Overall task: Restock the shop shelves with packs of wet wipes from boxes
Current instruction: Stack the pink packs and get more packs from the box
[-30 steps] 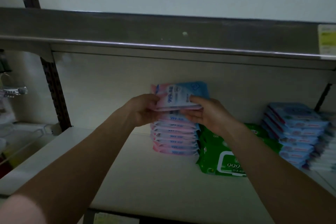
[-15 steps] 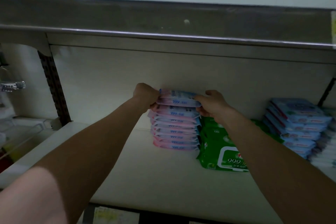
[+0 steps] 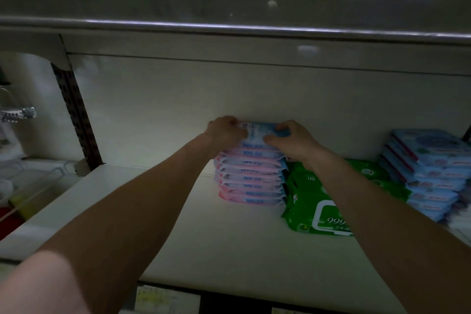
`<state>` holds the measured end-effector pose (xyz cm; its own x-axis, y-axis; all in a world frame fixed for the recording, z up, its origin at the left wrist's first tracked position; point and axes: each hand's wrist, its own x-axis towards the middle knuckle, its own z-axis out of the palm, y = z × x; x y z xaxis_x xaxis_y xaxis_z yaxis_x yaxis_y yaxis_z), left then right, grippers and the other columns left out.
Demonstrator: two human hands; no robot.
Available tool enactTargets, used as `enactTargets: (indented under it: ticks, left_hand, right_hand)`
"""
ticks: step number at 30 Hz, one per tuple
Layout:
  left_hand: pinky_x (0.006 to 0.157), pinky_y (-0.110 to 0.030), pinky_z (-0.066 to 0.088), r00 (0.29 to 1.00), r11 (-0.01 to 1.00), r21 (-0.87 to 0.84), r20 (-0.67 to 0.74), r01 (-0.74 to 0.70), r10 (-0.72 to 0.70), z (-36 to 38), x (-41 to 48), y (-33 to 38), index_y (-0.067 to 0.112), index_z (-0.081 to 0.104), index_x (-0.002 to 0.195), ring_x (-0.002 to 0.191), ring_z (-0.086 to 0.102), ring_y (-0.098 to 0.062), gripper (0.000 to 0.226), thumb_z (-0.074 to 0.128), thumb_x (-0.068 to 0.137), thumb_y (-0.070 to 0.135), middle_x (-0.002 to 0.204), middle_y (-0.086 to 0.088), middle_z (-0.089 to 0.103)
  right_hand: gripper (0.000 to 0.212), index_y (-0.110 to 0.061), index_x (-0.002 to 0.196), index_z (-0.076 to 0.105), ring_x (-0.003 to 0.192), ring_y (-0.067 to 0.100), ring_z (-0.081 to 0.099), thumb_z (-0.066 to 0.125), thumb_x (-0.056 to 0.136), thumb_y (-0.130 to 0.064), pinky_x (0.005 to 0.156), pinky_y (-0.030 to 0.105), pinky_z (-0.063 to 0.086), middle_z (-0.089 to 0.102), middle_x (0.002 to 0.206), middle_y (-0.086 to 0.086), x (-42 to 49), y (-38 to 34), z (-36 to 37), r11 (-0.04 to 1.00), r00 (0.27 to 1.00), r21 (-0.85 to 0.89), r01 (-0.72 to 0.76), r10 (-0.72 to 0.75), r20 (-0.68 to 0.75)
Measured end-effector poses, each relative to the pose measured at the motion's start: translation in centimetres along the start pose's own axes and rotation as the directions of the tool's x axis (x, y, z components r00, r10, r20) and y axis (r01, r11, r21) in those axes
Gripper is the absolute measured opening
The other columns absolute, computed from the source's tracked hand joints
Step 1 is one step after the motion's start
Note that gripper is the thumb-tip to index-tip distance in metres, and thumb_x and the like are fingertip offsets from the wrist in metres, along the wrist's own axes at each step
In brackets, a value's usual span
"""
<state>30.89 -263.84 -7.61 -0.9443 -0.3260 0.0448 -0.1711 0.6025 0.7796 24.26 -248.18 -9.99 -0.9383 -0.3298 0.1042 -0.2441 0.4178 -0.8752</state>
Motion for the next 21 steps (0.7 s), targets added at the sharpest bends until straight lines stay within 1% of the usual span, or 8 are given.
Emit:
enactTargets:
  ticks: [3,5,9,12,15,17,19,21]
  left_hand:
    - [0.083,-0.039,0.052,0.994,0.988,-0.123,0.065,0.098,-0.09,0.0,-0.1,-0.3,0.019,0.05,0.13,0.1,0.06,-0.028,0.042,0.056,0.091,0.033,0.114,-0.005,0.059]
    - [0.07,-0.038,0.053,0.986,0.977,-0.155,0.11,0.144,-0.128,0.1,-0.1,-0.4,0.022,0.048,0.133,0.09,0.061,-0.026,0.038,0.052,0.096,0.032,0.105,-0.004,0.058]
    - [0.062,-0.03,0.05,0.996,0.987,-0.138,0.051,0.086,-0.079,0.4,0.2,-0.2,0.015,0.051,0.133,0.083,0.06,-0.023,0.037,0.052,0.096,0.022,0.116,-0.009,0.06]
    - [0.069,-0.03,0.05,0.999,0.99,-0.132,0.031,0.044,-0.04,0.4,0.2,-0.3,0.011,0.056,0.128,0.087,0.061,-0.023,0.034,0.054,0.095,0.019,0.111,-0.009,0.061]
    - [0.09,-0.036,0.052,0.999,0.998,-0.043,-0.034,-0.038,0.036,0.8,0.9,-0.9,0.006,0.062,0.121,0.101,0.061,-0.028,0.032,0.057,0.092,0.02,0.113,-0.013,0.064]
    - [0.093,-0.041,0.051,0.993,0.994,0.063,-0.07,-0.093,0.097,1.2,1.1,-0.7,0.014,0.069,0.108,0.107,0.059,-0.032,0.03,0.058,0.087,0.033,0.112,-0.017,0.064]
    - [0.095,-0.039,0.049,0.991,0.978,0.169,-0.028,-0.126,0.133,1.6,1.0,-0.4,0.026,0.069,0.098,0.111,0.056,-0.028,0.044,0.054,0.074,0.06,0.114,-0.012,0.062]
    - [0.105,-0.036,0.04,0.981,0.952,0.239,0.093,-0.19,0.173,1.8,0.6,-0.3,0.027,0.063,0.118,0.124,0.042,-0.023,0.058,0.058,0.074,0.065,0.126,-0.006,0.052]
  right_hand:
    - [0.048,-0.012,0.123,0.05,0.109,0.02,0.054,0.069,0.084,-0.032,0.064,0.015,0.046,0.046,0.127,0.005,0.4,0.1,0.0,0.995,0.999,-0.1,0.03,-0.033,-0.028]
    - [0.031,-0.012,0.111,0.055,0.105,0.025,0.056,0.065,0.086,-0.027,0.076,0.024,0.048,0.048,0.122,0.007,0.4,-0.1,0.3,0.953,0.984,-0.272,0.136,-0.162,-0.077]
    - [0.022,-0.01,0.113,0.062,0.109,0.025,0.055,0.052,0.093,-0.014,0.093,0.036,0.047,0.052,0.124,0.012,-0.4,-0.8,1.3,0.846,0.951,-0.462,0.265,-0.309,-0.021]
    - [0.027,-0.013,0.118,0.06,0.11,0.022,0.054,0.056,0.092,-0.021,0.095,0.035,0.046,0.05,0.127,0.008,-0.7,-1.0,1.1,0.836,0.953,-0.476,0.273,-0.304,0.013]
    - [0.039,-0.014,0.121,0.055,0.109,0.023,0.052,0.065,0.086,-0.027,0.093,0.035,0.046,0.046,0.126,0.007,-1.0,-0.9,0.9,0.809,0.954,-0.515,0.284,-0.289,0.072]
    - [0.035,-0.013,0.12,0.054,0.108,0.023,0.051,0.064,0.088,-0.022,0.089,0.034,0.046,0.046,0.125,0.01,-1.1,-0.7,0.9,0.791,0.948,-0.534,0.299,-0.31,0.072]
    - [0.03,-0.013,0.117,0.054,0.106,0.023,0.051,0.063,0.089,-0.018,0.088,0.034,0.047,0.046,0.123,0.011,-1.1,-0.4,0.8,0.791,0.943,-0.529,0.308,-0.327,0.059]
    - [0.03,-0.013,0.116,0.055,0.105,0.023,0.052,0.064,0.088,-0.019,0.088,0.033,0.047,0.046,0.121,0.01,-1.1,-0.3,0.7,0.804,0.944,-0.51,0.305,-0.325,0.052]
